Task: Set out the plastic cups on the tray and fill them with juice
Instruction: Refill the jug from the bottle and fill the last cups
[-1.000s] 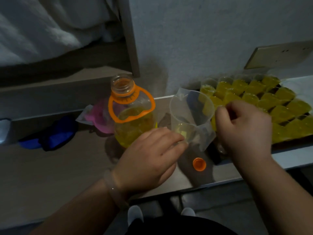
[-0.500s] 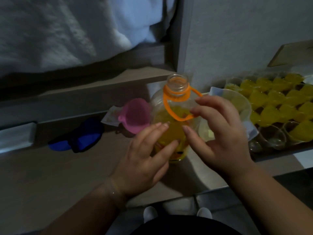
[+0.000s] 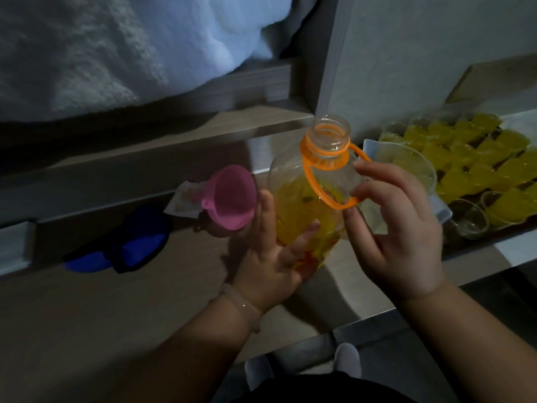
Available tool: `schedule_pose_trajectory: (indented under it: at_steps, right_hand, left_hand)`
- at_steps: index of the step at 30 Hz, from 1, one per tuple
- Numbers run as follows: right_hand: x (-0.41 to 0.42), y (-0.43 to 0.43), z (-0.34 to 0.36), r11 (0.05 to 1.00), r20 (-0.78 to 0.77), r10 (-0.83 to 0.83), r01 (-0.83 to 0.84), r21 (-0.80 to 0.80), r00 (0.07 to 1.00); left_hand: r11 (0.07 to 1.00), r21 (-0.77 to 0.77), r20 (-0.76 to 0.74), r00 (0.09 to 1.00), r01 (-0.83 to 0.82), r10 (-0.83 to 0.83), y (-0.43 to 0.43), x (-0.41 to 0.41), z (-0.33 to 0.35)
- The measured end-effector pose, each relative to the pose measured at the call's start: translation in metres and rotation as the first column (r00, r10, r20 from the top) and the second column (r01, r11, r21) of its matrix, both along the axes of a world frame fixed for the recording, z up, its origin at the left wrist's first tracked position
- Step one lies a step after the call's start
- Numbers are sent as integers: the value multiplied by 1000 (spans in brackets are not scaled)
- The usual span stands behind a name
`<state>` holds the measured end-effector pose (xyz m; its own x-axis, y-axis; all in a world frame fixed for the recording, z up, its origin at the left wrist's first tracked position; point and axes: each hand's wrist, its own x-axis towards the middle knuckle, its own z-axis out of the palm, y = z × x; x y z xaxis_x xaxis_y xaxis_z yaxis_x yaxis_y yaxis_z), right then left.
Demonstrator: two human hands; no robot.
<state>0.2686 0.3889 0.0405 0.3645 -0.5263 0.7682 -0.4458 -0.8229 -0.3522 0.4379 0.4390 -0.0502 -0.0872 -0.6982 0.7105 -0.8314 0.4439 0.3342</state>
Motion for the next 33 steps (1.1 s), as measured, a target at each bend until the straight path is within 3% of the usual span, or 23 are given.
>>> schedule_pose_trajectory:
  at_steps: [11, 27, 33]
  right_hand:
    - [4, 2, -14, 1000, -58, 1, -2, -22, 998]
    - [-1, -8, -10, 997, -52, -24, 20, -80, 998]
    - [-3, -8, -11, 997, -47, -11, 7, -78, 999]
  left_hand:
    - [990, 82, -99, 989, 118, -109, -19, 6, -30]
    - [1000, 4, -87, 996, 6, -6, -22, -4, -50]
    - [998, 2, -2, 998, -58, 58, -18, -9, -47]
